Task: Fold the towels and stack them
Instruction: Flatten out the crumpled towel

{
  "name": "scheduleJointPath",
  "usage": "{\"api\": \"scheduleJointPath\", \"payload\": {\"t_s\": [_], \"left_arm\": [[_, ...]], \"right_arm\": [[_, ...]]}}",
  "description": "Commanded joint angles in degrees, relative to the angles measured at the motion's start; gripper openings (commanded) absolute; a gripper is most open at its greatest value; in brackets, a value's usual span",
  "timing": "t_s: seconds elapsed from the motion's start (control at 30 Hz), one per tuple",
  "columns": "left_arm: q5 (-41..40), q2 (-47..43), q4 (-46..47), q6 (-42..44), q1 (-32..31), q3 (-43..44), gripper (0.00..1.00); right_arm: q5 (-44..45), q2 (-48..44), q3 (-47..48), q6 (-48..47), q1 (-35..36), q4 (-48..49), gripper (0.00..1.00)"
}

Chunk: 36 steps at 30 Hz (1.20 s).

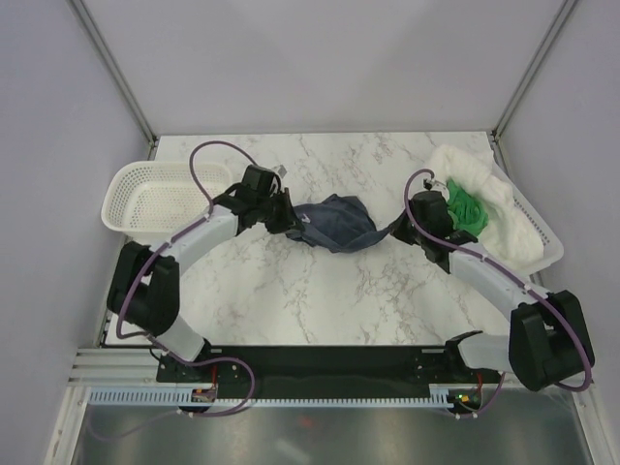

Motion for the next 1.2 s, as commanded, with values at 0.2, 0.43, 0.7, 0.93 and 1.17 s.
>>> {"api": "scheduleJointPath", "payload": {"t_s": [0.2, 0.43, 0.7, 0.93, 1.17], "left_arm": [[-4.29, -13.45, -7.63, -4.89, 0.55, 5.58, 0.02], [-3.23, -1.68, -16.59, -3.76, 5.56, 46.61, 0.02], [1.69, -6.4, -15.98, -8.05, 6.62, 54.93, 0.02], [5.01, -27.03, -15.54, -11.74, 6.53, 40.7, 0.02], [10.83, -40.41, -14.13, -19.04, 6.44, 37.16, 0.02]], "right_arm": [[1.5, -4.24, 10.83, 0.71, -0.17, -2.25, 0.0], [2.04, 12.21, 55.4, -5.52, -0.88, -8.82, 0.0], [-3.58, 6.02, 64.97, -8.17, -1.05, -10.06, 0.0], [-9.03, -14.65, 50.19, -5.97, -1.05, -5.66, 0.0], [-13.17, -29.59, 46.48, -0.96, -0.97, -4.78, 0.0]]}}
